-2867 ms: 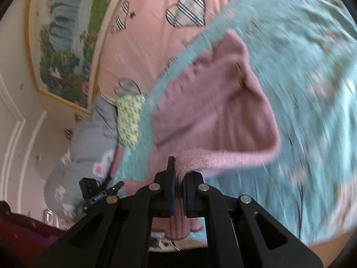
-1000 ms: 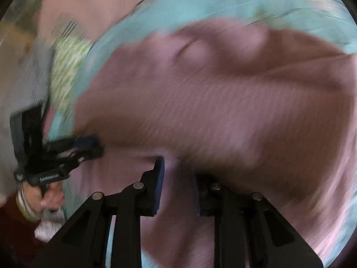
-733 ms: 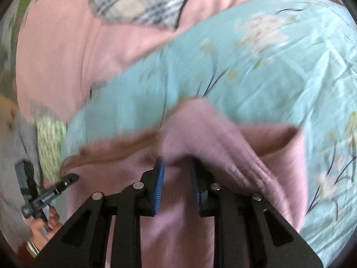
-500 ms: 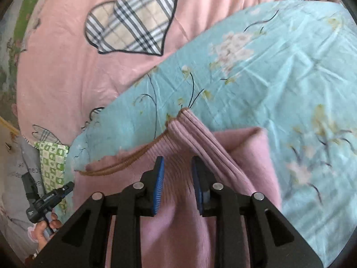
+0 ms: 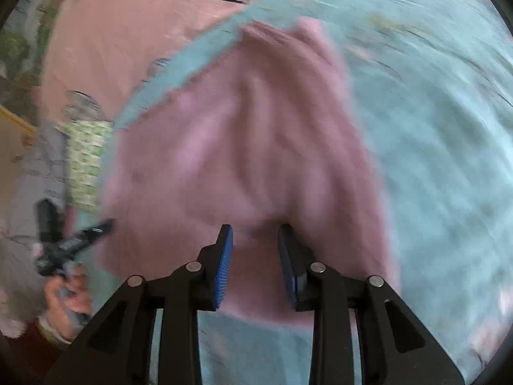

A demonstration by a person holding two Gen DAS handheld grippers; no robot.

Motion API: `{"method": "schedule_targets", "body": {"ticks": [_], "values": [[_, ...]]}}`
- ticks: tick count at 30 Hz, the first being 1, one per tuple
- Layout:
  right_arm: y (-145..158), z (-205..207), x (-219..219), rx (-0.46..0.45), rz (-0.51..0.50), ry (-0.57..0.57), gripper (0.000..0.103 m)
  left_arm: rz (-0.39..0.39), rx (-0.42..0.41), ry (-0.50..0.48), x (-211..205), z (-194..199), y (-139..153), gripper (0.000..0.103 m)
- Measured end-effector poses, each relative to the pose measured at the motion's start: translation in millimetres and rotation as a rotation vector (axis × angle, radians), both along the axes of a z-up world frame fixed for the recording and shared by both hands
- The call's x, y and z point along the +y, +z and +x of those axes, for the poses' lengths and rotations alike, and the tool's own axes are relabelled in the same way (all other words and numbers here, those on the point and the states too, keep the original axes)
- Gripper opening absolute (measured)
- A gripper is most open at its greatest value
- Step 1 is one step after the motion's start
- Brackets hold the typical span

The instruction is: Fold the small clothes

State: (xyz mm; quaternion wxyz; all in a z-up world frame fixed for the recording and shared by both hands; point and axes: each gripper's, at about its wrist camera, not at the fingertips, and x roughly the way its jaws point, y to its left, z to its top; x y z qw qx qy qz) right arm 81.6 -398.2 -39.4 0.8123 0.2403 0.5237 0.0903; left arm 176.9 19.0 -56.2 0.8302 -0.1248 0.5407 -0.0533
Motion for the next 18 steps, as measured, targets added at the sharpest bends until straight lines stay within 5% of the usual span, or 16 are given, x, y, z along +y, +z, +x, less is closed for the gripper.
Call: {"method": "schedule_targets", "body": {"ticks": [7, 18], "values": [[8, -37, -30, -0.012, -0.024, -0.081, 0.028, 0.035, 0.015, 0.035, 34, -29, 4, 0.039], [51, -56, 1, -0.090, -0.010, -0.048, 0.035, -0.067, 0.020, 0.088, 41, -116, 24, 0.053]]}}
